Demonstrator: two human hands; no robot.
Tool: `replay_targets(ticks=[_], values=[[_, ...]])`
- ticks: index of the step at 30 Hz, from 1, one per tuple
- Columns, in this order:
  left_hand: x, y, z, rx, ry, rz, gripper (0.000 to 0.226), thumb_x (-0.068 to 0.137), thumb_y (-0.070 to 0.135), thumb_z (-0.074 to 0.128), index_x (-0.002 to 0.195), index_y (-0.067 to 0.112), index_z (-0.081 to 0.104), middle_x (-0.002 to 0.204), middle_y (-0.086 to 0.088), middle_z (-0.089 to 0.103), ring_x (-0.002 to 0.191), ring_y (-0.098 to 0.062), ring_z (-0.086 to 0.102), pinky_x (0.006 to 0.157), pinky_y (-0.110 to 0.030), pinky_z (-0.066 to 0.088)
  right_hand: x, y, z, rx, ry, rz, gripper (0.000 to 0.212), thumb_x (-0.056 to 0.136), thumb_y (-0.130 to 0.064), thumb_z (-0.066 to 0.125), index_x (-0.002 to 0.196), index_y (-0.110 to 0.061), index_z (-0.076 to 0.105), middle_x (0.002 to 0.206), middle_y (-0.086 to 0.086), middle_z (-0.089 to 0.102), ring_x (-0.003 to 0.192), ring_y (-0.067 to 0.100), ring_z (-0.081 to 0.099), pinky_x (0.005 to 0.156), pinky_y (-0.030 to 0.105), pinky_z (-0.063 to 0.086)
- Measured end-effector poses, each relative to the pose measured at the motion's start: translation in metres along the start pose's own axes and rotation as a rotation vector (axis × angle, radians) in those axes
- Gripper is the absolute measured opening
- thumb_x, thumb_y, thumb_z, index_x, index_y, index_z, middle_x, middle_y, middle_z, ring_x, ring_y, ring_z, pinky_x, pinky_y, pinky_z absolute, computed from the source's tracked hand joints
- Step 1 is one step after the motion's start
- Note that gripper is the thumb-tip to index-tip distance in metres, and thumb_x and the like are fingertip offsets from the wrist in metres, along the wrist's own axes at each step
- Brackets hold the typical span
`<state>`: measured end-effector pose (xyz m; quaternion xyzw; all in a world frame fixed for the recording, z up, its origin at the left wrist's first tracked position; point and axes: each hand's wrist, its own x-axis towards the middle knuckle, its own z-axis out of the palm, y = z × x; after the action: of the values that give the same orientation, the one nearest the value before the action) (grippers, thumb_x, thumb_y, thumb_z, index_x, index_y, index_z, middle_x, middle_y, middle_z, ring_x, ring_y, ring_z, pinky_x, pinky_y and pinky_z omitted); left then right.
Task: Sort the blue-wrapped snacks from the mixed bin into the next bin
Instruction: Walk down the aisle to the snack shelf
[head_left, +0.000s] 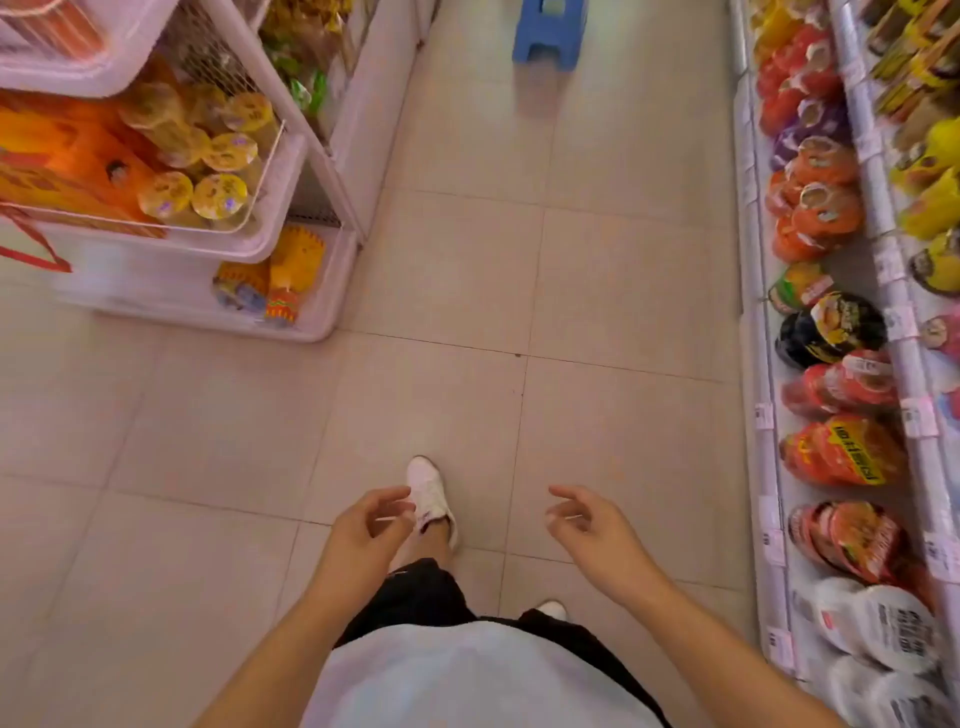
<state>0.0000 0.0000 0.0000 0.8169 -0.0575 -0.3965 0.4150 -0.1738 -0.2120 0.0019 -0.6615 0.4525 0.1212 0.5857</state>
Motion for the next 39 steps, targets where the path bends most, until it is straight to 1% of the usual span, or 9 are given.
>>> replay_targets(ticks=[3,8,12,20,25,29,34,37,39], values=[[0.05,0.021,-0.012,-0.014,-0.059,-0.011,0.025,0.094,0.019,0.066,0.115,0.031,0.066,0.104,0.007,0.074,0.096,-0.006,0.068,0.079,-0.019,0.049,0.039,-0.03,0.0,0.002,0.043,0.009,0.04,0.093,-0.012,0.062,0.132,-0.019,0.058,0.108,0.001,0.066,0.094,0.01,0.064,0.076,0.01,0.047],[0.138,0.085,-0.041,0.009,-0.179,0.002,0.026,0.093,0.014,0.066,0.114,0.029,0.067,0.103,0.006,0.074,0.094,-0.004,0.068,0.074,-0.012,0.049,0.107,-0.107,-0.016,-0.059,0.066,0.009,0.039,0.094,-0.018,0.061,0.131,-0.03,0.056,0.111,-0.011,0.063,0.102,0.001,0.06,0.094,0.024,0.052],[0.205,0.138,-0.06,0.024,-0.198,0.008,0.025,0.092,0.01,0.067,0.113,0.023,0.068,0.101,0.001,0.074,0.092,-0.006,0.068,0.071,-0.009,0.046,0.16,-0.165,-0.035,-0.01,0.114,-0.009,0.038,0.094,-0.017,0.061,0.128,-0.034,0.056,0.112,-0.014,0.064,0.099,-0.005,0.06,0.078,0.007,0.047],[0.332,0.248,-0.036,0.058,-0.157,0.001,0.025,0.091,0.011,0.069,0.112,0.024,0.069,0.101,0.001,0.074,0.093,-0.012,0.07,0.073,-0.013,0.047,0.283,-0.244,-0.115,0.044,0.071,-0.035,0.035,0.093,-0.008,0.061,0.124,-0.025,0.06,0.11,-0.005,0.067,0.099,0.001,0.062,0.076,0.004,0.046],[0.398,0.343,-0.013,0.023,-0.087,0.03,0.022,0.093,0.02,0.068,0.112,0.031,0.068,0.102,0.009,0.074,0.094,0.0,0.067,0.073,-0.008,0.047,0.364,-0.297,-0.194,0.003,0.008,-0.061,0.037,0.092,-0.015,0.063,0.127,-0.026,0.061,0.113,-0.008,0.066,0.102,0.001,0.063,0.082,0.015,0.049],[0.45,0.402,-0.002,-0.002,-0.061,0.03,0.022,0.093,0.018,0.067,0.112,0.03,0.067,0.101,0.009,0.074,0.09,0.004,0.066,0.07,-0.002,0.044,0.425,-0.347,-0.246,0.003,0.033,-0.076,0.036,0.091,-0.014,0.064,0.124,-0.027,0.062,0.11,-0.009,0.067,0.101,0.003,0.063,0.078,0.01,0.045],[0.534,0.453,0.002,-0.068,-0.067,0.0,0.024,0.09,0.016,0.07,0.11,0.03,0.069,0.102,0.007,0.075,0.096,-0.006,0.069,0.084,-0.021,0.052,0.504,-0.404,-0.281,-0.054,0.006,-0.094,0.035,0.092,-0.016,0.064,0.125,-0.026,0.061,0.112,-0.007,0.067,0.102,0.002,0.063,0.08,0.009,0.045],[0.596,0.484,-0.005,-0.07,-0.097,0.016,0.025,0.089,0.016,0.071,0.108,0.032,0.07,0.102,0.008,0.075,0.093,-0.003,0.069,0.078,-0.016,0.05,0.553,-0.446,-0.297,-0.078,0.02,-0.103,0.035,0.092,-0.017,0.063,0.127,-0.023,0.062,0.112,-0.005,0.067,0.104,0.005,0.063,0.087,0.017,0.049],[0.637,0.508,-0.014,-0.06,-0.117,0.02,0.025,0.089,0.015,0.071,0.109,0.031,0.069,0.102,0.006,0.075,0.09,-0.003,0.069,0.074,-0.013,0.05,0.582,-0.475,-0.306,-0.079,0.028,-0.083,0.035,0.092,-0.019,0.063,0.126,-0.028,0.061,0.112,-0.009,0.066,0.103,0.002,0.062,0.08,0.012,0.048]])
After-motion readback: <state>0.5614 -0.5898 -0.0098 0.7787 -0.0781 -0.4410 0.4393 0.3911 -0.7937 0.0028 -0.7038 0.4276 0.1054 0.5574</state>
